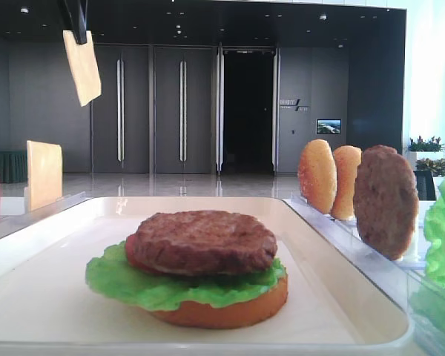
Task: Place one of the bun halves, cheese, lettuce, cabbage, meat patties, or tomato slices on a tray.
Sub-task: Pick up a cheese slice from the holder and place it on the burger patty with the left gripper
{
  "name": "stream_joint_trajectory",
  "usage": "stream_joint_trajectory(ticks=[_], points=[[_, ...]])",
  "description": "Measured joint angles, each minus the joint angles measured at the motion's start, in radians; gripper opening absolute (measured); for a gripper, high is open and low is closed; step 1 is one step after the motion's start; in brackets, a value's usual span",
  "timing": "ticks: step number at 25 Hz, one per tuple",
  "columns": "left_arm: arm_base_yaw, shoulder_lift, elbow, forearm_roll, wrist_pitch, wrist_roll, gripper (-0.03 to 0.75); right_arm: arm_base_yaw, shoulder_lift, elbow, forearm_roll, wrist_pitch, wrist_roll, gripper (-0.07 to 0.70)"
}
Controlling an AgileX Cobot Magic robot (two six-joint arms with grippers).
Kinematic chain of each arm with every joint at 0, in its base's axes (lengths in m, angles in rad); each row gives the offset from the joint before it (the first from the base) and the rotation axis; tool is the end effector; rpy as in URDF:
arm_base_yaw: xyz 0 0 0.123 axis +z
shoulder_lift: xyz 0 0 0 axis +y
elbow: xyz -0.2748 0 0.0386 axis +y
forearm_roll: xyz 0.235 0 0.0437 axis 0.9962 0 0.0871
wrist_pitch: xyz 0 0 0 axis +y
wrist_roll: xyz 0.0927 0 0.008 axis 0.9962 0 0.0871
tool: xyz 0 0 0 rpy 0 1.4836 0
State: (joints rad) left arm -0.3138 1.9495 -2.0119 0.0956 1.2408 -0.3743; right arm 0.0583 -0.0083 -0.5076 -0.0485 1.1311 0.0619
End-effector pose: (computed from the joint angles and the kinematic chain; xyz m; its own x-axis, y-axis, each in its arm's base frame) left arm 0.3945 -0.1192 0.3401 -0.8841 -0.0654 -0.4626 -0.0317 0.9963 -0.0803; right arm -0.0117 -0.0048 0.2664 -0.5030 0.0119 -0.8642 0.0004 0.9999 0.0136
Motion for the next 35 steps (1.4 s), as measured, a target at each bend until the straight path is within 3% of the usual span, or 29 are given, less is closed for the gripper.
stream_joint_trajectory(ticks=[8,11,24,29,35], points=[[0.0,-0.022,0.004,-0.066,0.001,0.041,0.032,0.0,0.0,0.0,0.0,0.0,0.0,0.587],[0.0,-0.083,0.058,-0.096,0.001,0.041,0.032,0.0,0.0,0.0,0.0,0.0,0.0,0.587],[0.0,-0.661,0.716,-0.073,0.001,-0.091,0.032,0.0,0.0,0.0,0.0,0.0,0.0,0.587],[0.0,-0.872,0.872,-0.066,0.004,-0.143,0.032,0.0,0.0,0.0,0.0,0.0,0.0,0.587],[0.0,-0.939,0.942,-0.068,0.006,-0.157,0.032,0.0,0.0,0.0,0.0,0.0,0.0,0.587]])
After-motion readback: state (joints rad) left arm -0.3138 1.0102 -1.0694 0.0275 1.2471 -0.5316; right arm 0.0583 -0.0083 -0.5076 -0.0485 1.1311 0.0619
